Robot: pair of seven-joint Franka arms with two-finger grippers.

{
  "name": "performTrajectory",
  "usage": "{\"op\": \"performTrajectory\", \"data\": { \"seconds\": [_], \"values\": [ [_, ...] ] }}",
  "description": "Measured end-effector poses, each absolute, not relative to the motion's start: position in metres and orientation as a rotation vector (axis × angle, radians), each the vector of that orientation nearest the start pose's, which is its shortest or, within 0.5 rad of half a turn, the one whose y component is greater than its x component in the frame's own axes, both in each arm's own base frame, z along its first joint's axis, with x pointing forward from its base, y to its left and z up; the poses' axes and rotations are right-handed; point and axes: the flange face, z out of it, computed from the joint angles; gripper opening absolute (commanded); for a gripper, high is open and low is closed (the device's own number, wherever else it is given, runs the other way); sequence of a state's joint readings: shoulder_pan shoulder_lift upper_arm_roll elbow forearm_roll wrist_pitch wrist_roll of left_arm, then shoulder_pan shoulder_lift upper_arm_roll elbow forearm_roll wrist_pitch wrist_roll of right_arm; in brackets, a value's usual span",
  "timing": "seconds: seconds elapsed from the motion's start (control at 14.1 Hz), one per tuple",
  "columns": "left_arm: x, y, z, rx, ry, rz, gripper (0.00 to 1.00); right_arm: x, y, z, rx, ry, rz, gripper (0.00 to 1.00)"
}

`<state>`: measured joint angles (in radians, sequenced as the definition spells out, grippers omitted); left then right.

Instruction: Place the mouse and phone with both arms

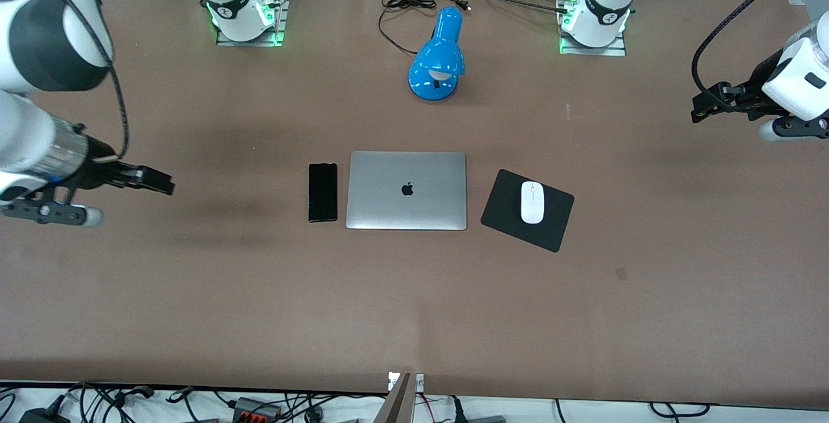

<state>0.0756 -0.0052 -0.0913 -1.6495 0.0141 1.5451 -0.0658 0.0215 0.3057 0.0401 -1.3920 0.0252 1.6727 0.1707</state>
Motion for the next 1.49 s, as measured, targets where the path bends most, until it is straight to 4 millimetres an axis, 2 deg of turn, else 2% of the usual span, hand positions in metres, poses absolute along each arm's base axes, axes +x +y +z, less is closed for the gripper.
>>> {"op": "performTrajectory", "data": {
  "seconds": [0.14,0.28,0.57,0.78,0.92,1.35,1.49],
  "values": [
    [0.547,-0.006,0.588,-3.118,-0.080,0.154,1.00,0.643,0.015,0.559,-3.109,0.155,-0.020,1.00],
    [0.547,-0.006,0.588,-3.118,-0.082,0.154,1.00,0.637,-0.006,0.575,-3.110,0.152,-0.054,1.00],
    [0.547,-0.005,0.588,-3.118,-0.084,0.154,1.00,0.637,-0.030,0.581,-3.130,0.092,-0.101,1.00],
    [0.547,-0.004,0.588,-3.118,-0.085,0.154,1.00,0.637,-0.035,0.577,-3.154,0.031,-0.121,1.00],
    [0.547,-0.004,0.588,-3.118,-0.086,0.154,1.00,0.630,-0.034,0.571,-3.154,0.019,-0.124,1.00],
    [0.547,-0.003,0.588,-3.118,-0.088,0.154,1.00,0.568,-0.030,0.567,-3.155,0.010,-0.126,1.00],
    [0.547,-0.003,0.588,-3.118,-0.088,0.154,1.00,0.559,-0.029,0.571,-3.155,0.005,-0.126,1.00]
  ]
}}
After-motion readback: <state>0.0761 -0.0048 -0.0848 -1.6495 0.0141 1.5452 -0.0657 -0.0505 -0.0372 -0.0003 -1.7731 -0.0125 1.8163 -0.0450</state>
